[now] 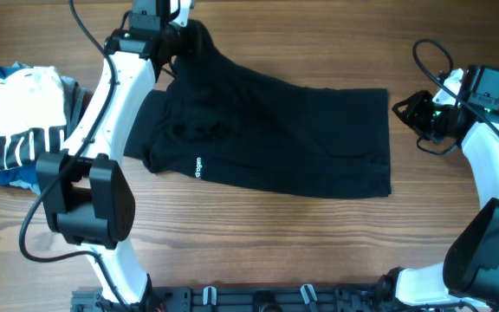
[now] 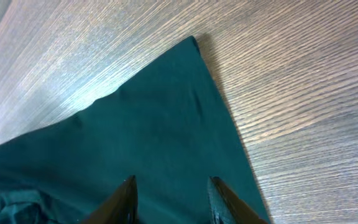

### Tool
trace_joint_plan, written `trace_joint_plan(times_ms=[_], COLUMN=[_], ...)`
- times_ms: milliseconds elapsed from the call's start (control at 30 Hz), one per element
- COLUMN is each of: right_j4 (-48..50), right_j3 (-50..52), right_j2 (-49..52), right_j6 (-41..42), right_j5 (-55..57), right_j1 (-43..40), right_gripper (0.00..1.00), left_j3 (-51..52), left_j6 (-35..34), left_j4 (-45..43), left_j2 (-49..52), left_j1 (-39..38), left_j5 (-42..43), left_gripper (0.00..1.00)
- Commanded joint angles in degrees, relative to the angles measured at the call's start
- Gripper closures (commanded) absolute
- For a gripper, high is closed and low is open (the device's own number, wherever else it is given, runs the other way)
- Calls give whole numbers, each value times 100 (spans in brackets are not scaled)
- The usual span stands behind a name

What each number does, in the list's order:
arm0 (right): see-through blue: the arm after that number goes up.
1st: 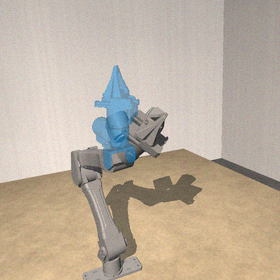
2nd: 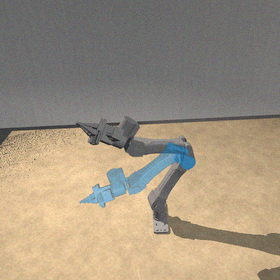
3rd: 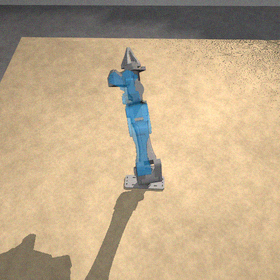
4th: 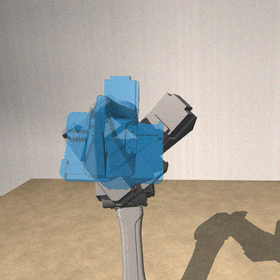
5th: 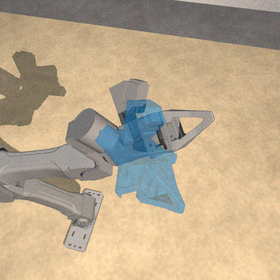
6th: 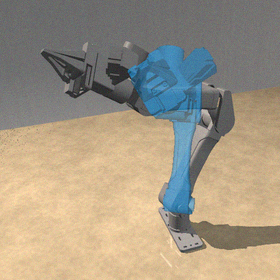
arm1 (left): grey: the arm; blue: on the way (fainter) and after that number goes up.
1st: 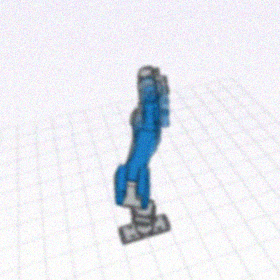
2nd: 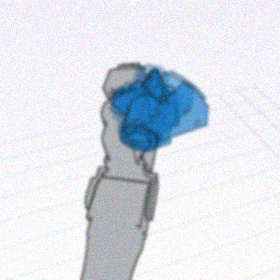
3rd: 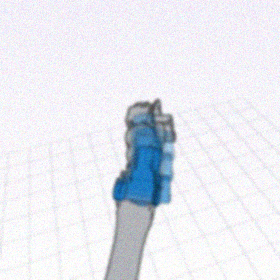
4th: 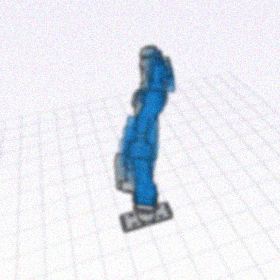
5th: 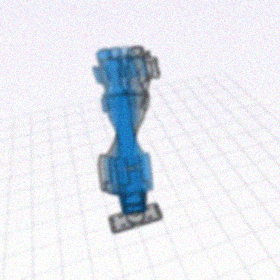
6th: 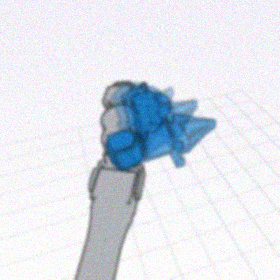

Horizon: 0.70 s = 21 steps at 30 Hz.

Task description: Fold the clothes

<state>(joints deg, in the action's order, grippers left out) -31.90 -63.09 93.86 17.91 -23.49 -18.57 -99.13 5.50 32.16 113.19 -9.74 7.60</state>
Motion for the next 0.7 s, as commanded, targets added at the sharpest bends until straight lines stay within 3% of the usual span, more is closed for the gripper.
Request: trace_joint_plan(times_ms=[0, 200, 400, 667], right_j4=[212, 1521, 3034, 3766], right_j3=[59, 59, 55, 55], right_j2=[146, 1025, 1980, 2516], right_j6=[-227, -485, 55, 323], right_j5=[210, 286, 748, 190], right_j1=[44, 396, 396, 415], right_gripper=[63, 52, 50, 50], left_j3=[-11, -11, -11, -11], left_j6=[31, 33, 31, 31], left_j4=[229, 177, 177, 175], left_j2=[-57, -57, -57, -57], left_j1=[22, 22, 22, 22], left_j5=[72, 72, 72, 72], left_gripper=[96, 96, 96, 96])
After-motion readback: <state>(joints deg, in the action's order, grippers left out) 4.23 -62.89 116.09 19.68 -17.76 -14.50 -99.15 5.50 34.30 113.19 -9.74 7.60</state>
